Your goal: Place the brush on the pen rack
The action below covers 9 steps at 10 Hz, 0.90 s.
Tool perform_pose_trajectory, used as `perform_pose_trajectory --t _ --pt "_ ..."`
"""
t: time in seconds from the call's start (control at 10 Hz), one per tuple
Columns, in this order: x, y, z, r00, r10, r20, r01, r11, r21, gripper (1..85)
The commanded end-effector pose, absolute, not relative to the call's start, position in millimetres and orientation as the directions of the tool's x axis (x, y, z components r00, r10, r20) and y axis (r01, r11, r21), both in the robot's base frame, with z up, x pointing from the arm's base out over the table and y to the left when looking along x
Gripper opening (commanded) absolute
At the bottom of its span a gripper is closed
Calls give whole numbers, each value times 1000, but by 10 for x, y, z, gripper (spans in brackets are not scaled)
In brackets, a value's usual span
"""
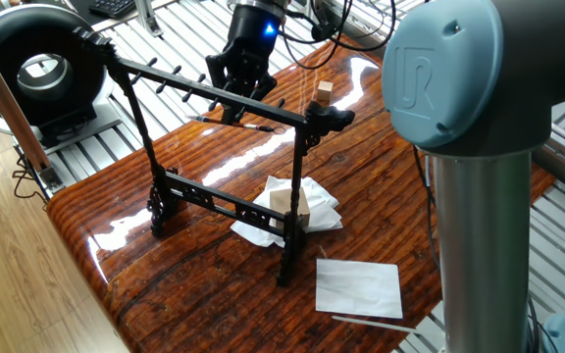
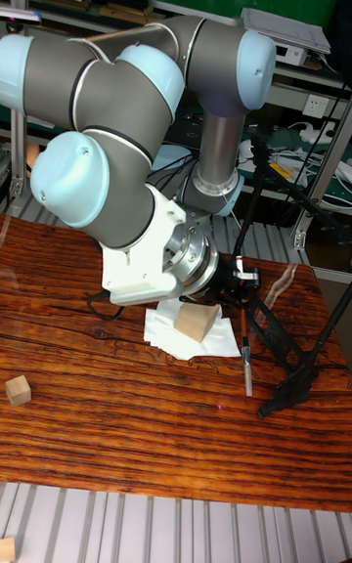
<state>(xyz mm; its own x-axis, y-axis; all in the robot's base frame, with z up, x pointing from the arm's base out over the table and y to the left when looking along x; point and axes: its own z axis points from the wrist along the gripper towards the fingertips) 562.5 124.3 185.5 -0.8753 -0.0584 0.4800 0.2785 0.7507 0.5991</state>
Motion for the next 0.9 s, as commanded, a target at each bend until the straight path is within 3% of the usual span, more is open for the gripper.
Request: perform_pose_trajectory --t 0.0,0.8 --pt "5570 1254 2058 -853 -56 519 308 749 587 13" --pt "5558 1331 2304 -812 -16 583 372 756 538 13"
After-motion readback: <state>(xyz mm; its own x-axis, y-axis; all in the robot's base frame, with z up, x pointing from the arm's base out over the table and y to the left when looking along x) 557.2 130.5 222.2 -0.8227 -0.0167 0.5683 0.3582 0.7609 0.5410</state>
